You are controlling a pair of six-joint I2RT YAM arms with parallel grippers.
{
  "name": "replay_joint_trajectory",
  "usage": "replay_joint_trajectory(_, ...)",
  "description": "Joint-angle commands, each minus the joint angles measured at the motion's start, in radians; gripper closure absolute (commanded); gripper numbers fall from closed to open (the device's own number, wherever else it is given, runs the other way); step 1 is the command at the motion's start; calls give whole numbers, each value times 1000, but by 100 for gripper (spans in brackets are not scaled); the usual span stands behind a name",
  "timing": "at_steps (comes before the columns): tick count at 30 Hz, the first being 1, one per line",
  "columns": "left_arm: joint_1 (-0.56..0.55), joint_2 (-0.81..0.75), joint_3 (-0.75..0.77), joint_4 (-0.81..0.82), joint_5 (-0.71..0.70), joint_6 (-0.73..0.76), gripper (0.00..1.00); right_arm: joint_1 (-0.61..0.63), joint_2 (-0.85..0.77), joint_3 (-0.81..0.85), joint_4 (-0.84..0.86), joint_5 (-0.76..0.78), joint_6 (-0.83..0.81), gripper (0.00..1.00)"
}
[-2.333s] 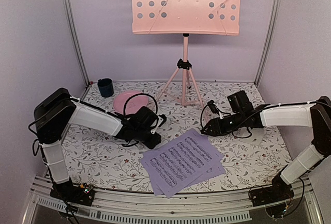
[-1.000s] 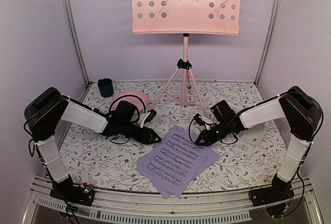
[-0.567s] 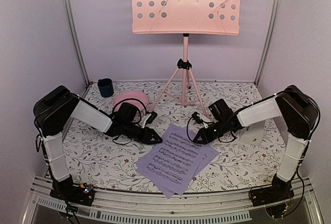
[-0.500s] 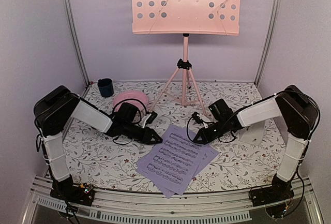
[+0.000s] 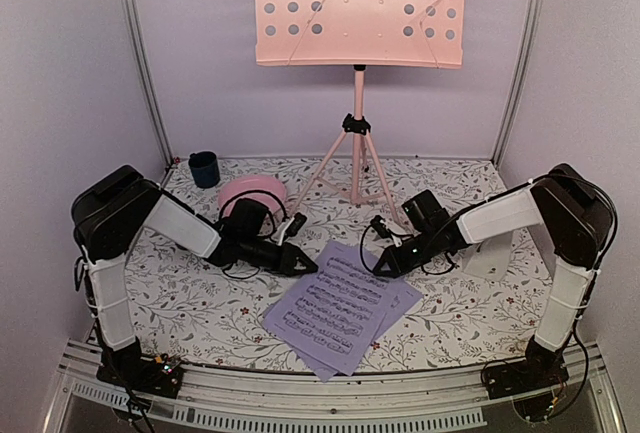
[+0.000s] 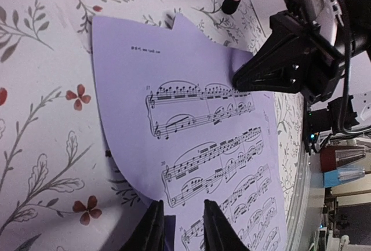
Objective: Set up the instrument practice props
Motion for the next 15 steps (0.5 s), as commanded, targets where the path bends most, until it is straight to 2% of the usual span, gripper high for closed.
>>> replay_joint_trajectory(1, 10, 24, -7, -2, 5, -23, 74, 5, 70, -11, -65, 81, 7, 100)
replay_joint_trajectory(6, 31, -27, -35, -91, -65, 1, 72, 5, 70, -11, -66, 84, 8, 100)
replay_joint_trajectory(15, 32, -63, -46, -175, -52, 16, 70, 4, 66, -10, -74, 89, 12, 100)
